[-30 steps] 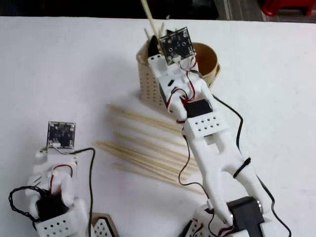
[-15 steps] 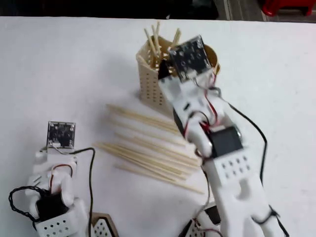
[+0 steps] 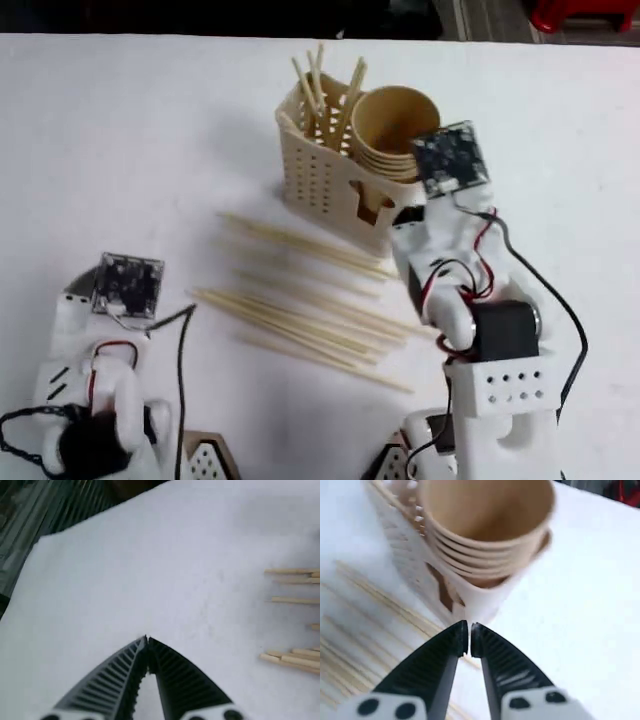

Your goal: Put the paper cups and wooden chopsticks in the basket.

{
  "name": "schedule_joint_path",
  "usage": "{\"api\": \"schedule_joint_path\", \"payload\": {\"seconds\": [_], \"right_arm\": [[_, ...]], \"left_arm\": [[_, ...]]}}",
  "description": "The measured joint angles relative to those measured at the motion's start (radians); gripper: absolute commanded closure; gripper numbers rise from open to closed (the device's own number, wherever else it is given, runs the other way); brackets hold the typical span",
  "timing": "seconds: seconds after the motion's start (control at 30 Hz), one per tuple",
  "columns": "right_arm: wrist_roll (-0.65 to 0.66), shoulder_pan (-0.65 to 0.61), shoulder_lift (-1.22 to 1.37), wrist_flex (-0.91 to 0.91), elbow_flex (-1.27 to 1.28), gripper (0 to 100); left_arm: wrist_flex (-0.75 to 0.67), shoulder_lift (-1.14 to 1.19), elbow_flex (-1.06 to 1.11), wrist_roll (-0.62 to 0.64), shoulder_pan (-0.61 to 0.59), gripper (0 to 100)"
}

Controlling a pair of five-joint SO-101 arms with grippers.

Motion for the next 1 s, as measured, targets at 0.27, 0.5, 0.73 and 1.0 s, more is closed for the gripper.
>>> {"api": "schedule_joint_path", "payload": {"seconds": [0.27,0.5,0.73,1.0], "right_arm": [[-0.121,0.226,-0.025,-0.21,0.198,98.0],[-0.209,0.311,0.003,-0.388,0.298,98.0],[-0.233,0.41,0.015,-0.436,0.299,98.0],[-0.233,0.423,0.017,-0.436,0.299,98.0]], "left_arm": [[0.084,0.361,-0.272,-0.101,0.12,97],[0.187,0.786,-0.459,-0.247,0.373,79],[0.095,0.936,-0.446,-0.261,0.565,77],[-0.081,1.103,-0.333,-0.261,0.775,78]]}}
